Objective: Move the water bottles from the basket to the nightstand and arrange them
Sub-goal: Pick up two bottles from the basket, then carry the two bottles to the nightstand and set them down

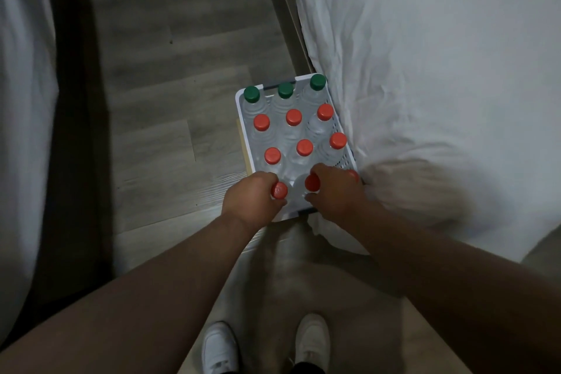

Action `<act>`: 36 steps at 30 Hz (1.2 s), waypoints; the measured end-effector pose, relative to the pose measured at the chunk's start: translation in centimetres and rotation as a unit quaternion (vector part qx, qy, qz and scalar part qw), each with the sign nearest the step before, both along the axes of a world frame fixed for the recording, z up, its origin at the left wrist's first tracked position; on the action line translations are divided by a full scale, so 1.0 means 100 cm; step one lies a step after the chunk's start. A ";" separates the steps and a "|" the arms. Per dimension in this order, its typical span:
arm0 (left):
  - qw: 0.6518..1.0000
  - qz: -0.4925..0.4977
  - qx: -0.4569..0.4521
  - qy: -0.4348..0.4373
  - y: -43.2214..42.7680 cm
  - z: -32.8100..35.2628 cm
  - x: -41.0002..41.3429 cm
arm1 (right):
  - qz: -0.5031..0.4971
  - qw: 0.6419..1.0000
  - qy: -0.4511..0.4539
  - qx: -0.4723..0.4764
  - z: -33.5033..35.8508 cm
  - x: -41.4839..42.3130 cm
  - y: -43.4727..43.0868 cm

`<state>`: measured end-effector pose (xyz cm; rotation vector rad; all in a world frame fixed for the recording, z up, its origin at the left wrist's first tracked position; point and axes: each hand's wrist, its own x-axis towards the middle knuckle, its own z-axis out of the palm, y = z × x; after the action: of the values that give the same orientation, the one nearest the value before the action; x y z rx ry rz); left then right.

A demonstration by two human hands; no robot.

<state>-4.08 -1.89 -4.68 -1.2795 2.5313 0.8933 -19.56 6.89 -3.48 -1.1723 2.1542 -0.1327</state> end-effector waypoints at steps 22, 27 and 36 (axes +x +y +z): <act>0.945 0.216 0.041 0.243 0.014 0.313 0.057 | -0.169 0.962 -0.085 -0.197 0.313 0.019 0.039; 0.915 0.262 0.020 0.305 0.025 0.433 0.093 | -0.198 0.935 -0.117 -0.269 0.425 0.033 0.051; 0.867 0.305 -0.079 0.387 0.054 0.567 0.163 | -0.085 0.935 -0.156 -0.307 0.556 0.073 0.052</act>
<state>12.27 3.50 51.98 -2.2103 2.8020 1.6287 -12.30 12.09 52.08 -1.1827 1.9707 -1.0611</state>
